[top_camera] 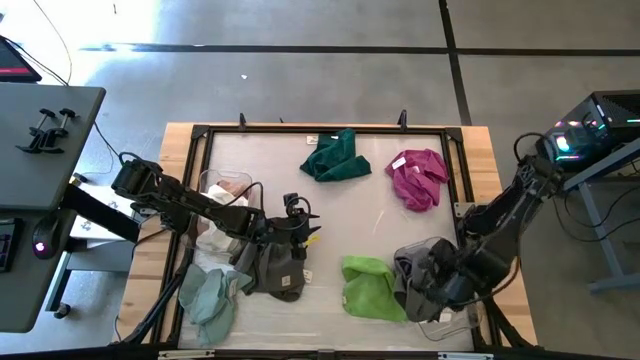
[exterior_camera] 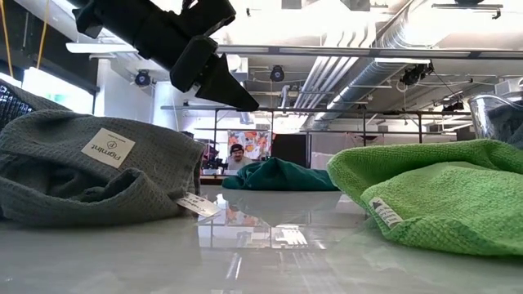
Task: Sort towels by color in basket
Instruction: Put the gray towel into the right transparent bin
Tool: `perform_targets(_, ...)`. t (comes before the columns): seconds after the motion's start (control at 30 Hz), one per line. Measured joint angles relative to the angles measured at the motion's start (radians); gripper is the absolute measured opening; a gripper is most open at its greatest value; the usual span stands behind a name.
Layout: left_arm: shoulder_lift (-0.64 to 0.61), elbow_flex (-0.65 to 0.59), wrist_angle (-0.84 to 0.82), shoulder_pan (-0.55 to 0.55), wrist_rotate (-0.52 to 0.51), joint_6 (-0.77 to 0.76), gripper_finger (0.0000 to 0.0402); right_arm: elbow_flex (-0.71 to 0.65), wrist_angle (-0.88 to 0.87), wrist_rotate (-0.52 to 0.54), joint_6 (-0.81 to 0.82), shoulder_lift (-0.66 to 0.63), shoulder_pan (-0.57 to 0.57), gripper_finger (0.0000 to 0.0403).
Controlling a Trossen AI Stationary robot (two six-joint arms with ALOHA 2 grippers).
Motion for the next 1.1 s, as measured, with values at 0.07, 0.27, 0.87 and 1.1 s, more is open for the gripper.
perform_targets(0.07, 0.0, 0.0, 0.0, 0.0, 0.0, 0.0, 0.0119, 0.037, 0.034, 0.074, -0.06, 0.0, 0.014, 0.0124)
perform_targets(0.27, 0.0, 0.0, 0.0, 0.0, 0.0, 0.0, 0.0119, 0.003, 0.395, 0.193, -0.38, 0.0, 0.008, 0.0124)
perform_targets(0.87, 0.0, 0.0, -0.001, 0.0, 0.0, 0.0, 0.0119, -0.148, 0.311, 0.136, -0.432, 0.013, -0.125, 0.0117)
perform_targets(1.1, 0.0, 0.0, -0.008, 0.0, 0.0, -0.017, 0.0119, -0.286, 0.402, 0.016, -0.373, 0.033, -0.14, 0.0102)
